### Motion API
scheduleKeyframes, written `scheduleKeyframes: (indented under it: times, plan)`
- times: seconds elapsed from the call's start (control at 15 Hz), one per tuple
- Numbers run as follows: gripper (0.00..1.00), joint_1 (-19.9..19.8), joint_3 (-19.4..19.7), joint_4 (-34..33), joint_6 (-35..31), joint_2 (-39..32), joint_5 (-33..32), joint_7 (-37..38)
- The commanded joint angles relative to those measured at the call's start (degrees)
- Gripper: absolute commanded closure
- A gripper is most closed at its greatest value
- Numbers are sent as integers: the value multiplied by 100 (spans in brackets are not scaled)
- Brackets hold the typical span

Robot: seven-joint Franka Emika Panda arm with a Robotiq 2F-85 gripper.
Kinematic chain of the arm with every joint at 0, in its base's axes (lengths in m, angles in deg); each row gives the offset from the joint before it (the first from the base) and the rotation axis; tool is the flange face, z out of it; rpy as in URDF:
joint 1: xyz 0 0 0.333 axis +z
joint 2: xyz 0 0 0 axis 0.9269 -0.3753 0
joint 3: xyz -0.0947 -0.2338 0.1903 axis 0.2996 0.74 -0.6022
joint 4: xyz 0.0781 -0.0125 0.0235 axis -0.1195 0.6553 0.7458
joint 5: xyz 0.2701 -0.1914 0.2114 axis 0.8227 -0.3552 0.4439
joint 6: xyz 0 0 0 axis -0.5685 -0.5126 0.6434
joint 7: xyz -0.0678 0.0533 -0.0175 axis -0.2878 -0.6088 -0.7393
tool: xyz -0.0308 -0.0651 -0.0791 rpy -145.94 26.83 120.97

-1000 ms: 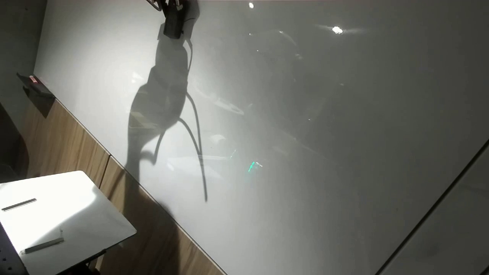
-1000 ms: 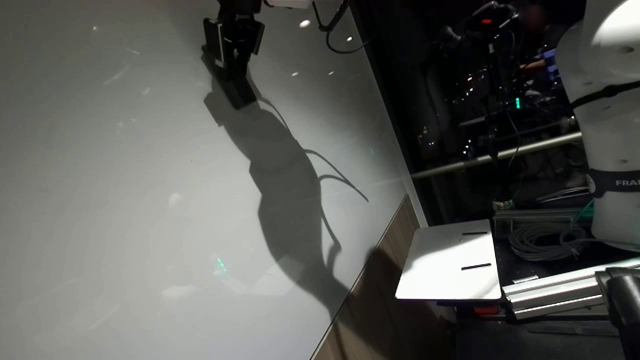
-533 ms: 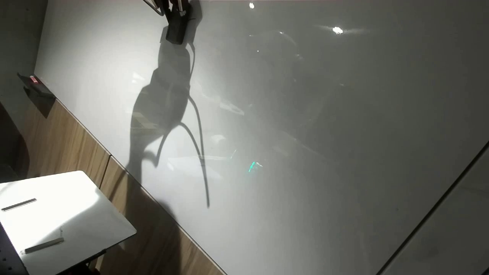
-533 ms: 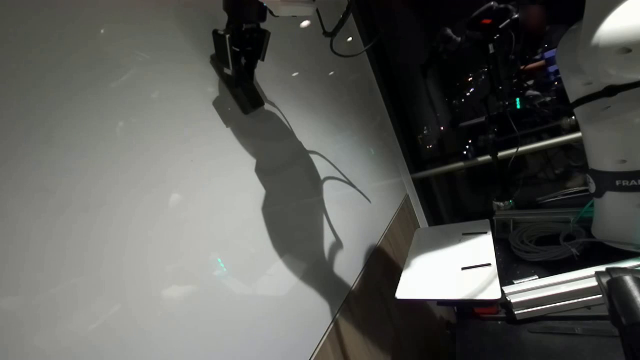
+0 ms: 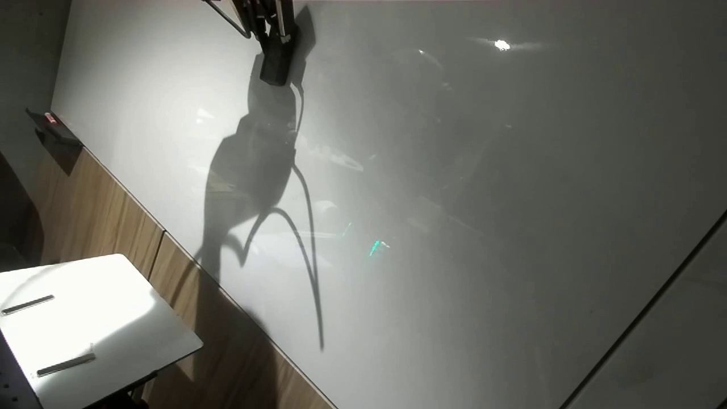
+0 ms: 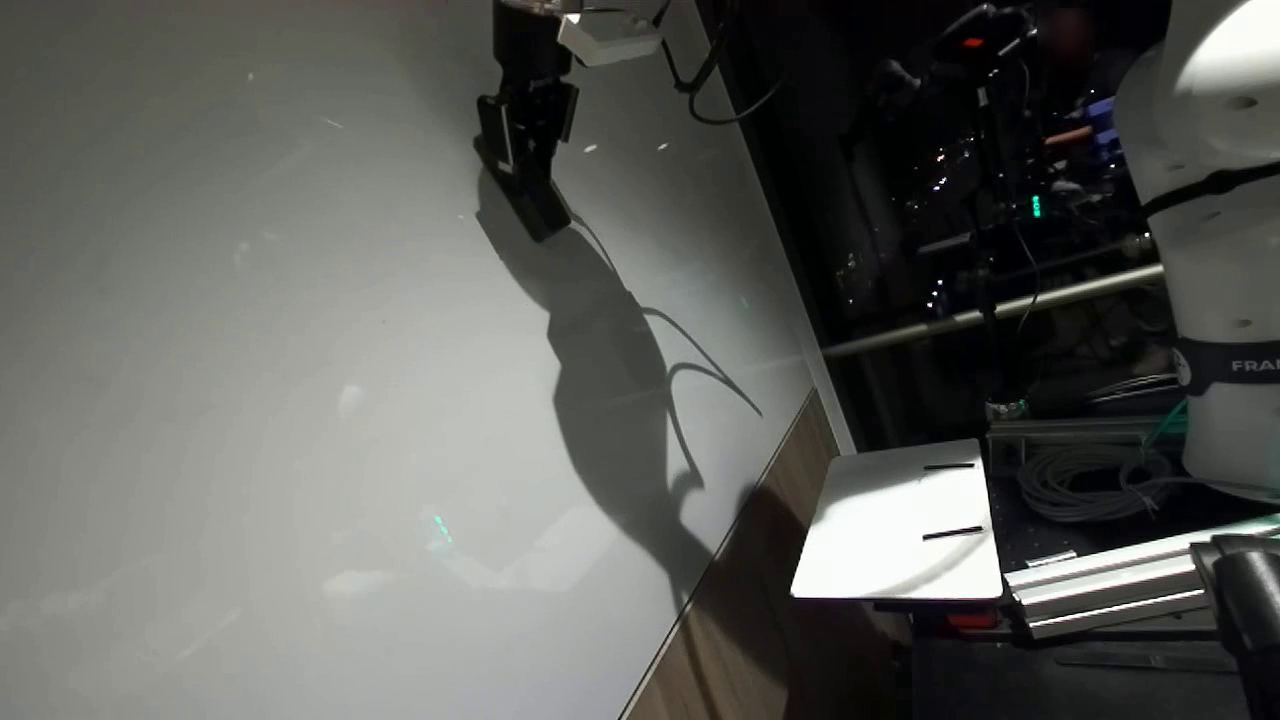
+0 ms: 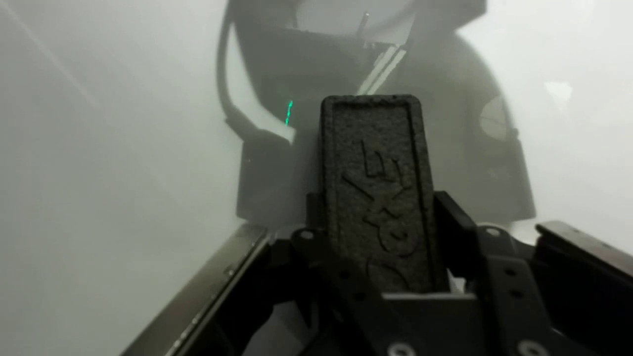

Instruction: Use the duster to wipe the whiteboard

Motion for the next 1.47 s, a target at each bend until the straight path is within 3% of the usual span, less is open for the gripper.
scheduleKeyframes:
  times: [0.0, 0.2, 0.73, 1.4]
  plan:
    - [71, -444, 322, -114, -577, -541, -362, -147]
    - [71, -486, 459, 119, -650, -597, -310, -266]
    - [71, -240, 654, 1745, -2, 122, 95, -661]
    - [71, -568, 1039, 2986, -196, -964, 1, -571]
